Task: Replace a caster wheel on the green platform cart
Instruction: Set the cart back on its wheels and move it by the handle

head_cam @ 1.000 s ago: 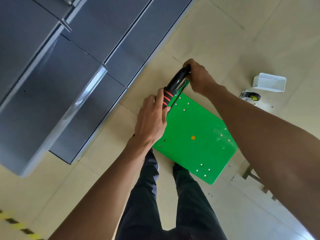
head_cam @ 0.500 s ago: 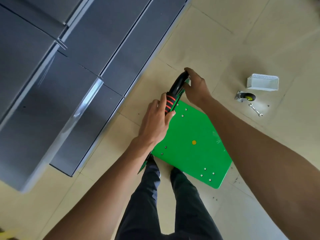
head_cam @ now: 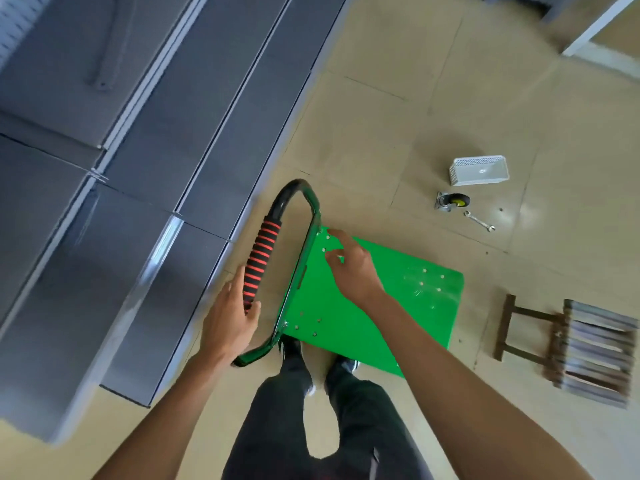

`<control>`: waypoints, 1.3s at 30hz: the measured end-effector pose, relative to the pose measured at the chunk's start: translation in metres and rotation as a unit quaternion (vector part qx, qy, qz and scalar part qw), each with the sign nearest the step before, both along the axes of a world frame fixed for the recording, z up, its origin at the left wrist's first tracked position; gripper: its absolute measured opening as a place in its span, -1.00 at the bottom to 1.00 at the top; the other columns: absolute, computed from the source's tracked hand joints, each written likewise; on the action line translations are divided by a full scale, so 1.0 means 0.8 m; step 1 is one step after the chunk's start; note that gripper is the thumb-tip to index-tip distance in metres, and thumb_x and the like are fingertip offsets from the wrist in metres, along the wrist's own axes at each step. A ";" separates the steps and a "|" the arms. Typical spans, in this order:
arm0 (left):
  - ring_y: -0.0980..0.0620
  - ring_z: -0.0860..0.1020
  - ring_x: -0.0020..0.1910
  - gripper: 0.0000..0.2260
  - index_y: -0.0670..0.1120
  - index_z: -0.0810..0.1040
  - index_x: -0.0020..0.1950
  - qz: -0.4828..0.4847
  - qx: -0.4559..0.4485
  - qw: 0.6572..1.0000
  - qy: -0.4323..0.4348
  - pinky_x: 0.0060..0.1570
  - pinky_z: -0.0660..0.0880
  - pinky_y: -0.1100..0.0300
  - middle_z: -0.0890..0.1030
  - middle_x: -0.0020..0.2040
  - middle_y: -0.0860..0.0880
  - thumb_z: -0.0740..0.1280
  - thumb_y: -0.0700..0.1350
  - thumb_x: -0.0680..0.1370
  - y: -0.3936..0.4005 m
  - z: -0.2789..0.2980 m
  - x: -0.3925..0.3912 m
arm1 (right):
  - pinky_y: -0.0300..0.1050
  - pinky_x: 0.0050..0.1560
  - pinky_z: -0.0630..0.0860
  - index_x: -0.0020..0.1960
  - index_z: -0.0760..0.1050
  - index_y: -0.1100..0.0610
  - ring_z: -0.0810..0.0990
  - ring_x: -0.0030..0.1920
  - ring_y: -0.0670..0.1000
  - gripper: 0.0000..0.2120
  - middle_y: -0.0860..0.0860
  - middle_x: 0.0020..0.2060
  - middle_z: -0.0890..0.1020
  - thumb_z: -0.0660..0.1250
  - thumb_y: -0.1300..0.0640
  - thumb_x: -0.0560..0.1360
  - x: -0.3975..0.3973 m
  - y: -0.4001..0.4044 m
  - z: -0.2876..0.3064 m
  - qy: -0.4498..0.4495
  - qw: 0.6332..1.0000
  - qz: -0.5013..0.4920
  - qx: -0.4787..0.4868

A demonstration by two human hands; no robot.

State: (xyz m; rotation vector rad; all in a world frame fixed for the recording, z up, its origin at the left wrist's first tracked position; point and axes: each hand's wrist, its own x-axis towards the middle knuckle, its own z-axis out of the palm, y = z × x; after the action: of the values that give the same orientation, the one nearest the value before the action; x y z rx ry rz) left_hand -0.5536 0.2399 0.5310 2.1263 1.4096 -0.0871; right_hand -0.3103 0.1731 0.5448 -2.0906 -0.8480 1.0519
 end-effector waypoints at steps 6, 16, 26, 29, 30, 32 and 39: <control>0.02 0.57 -0.13 -0.31 -0.02 0.16 0.62 -0.016 -0.050 0.999 0.008 -0.07 0.57 0.09 0.58 -0.03 -0.02 0.41 -0.04 0.57 0.011 0.015 -0.008 | -0.11 -0.09 0.56 0.53 0.31 0.00 0.65 -0.04 0.12 -0.50 0.19 0.32 0.57 0.25 0.19 0.61 -0.020 -0.024 0.007 0.015 1.000 -0.002 -0.018; 0.16 0.65 -0.03 -0.23 0.35 0.04 0.55 -0.090 -0.183 0.977 -0.060 0.06 0.61 0.01 0.67 0.07 0.17 0.41 0.20 0.46 0.045 0.001 -0.031 | 0.13 -0.10 0.62 0.53 0.24 -0.06 0.52 -0.21 0.07 -0.43 0.24 0.17 0.62 0.30 0.17 0.56 -0.093 0.050 0.013 0.026 0.998 -0.042 -0.034; 0.17 0.65 -0.02 -0.24 0.08 0.17 0.60 -0.144 -0.204 0.965 -0.079 0.09 0.61 0.05 0.69 0.08 0.09 0.46 0.10 0.49 0.039 0.004 -0.009 | 0.11 -0.11 0.61 0.40 0.23 -0.05 0.63 -0.06 0.21 -0.46 0.11 0.08 0.62 0.37 0.17 0.51 -0.123 0.071 0.027 -0.086 0.987 -0.112 -0.081; 0.18 0.63 0.05 -0.24 0.06 0.20 0.60 -0.144 -0.214 0.963 -0.079 0.15 0.60 0.07 0.68 0.10 0.12 0.47 0.12 0.49 0.030 0.001 0.002 | 0.13 -0.14 0.62 0.42 0.22 -0.04 0.62 -0.08 0.22 -0.45 0.12 0.07 0.61 0.30 0.23 0.50 -0.118 0.062 0.028 -0.097 0.983 -0.134 -0.077; 0.19 0.63 0.06 -0.25 0.05 0.21 0.60 -0.145 -0.220 0.961 -0.081 0.16 0.59 0.08 0.68 0.10 0.13 0.47 0.12 0.48 0.027 0.001 0.006 | 0.11 -0.15 0.61 0.42 0.22 -0.03 0.61 -0.08 0.21 -0.45 0.11 0.07 0.61 0.30 0.24 0.51 -0.115 0.057 0.027 -0.098 0.982 -0.141 -0.073; 0.21 0.62 0.06 -0.24 0.04 0.24 0.59 -0.148 -0.229 0.958 -0.087 0.16 0.59 0.10 0.68 0.10 0.14 0.48 0.14 0.47 0.019 0.001 0.015 | 0.07 -0.17 0.59 0.42 0.24 -0.02 0.61 -0.08 0.21 -0.48 0.11 0.08 0.61 0.29 0.23 0.51 -0.108 0.045 0.026 -0.100 0.981 -0.151 -0.066; 0.23 0.63 0.05 -0.24 0.11 0.21 0.59 -0.151 -0.238 0.955 -0.091 0.17 0.58 0.13 0.68 0.08 0.20 0.48 0.13 0.47 -0.035 0.001 0.054 | 0.01 -0.18 0.52 0.54 0.20 -0.12 0.58 -0.07 0.21 -0.42 0.12 0.11 0.59 0.25 0.15 0.58 -0.081 -0.015 0.020 -0.098 0.980 -0.160 -0.074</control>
State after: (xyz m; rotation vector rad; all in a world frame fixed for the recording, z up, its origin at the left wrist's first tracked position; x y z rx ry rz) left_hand -0.5105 0.2122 0.5318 1.8665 0.8447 -0.3085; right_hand -0.3752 0.1608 0.5612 -2.3865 -0.5096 0.7661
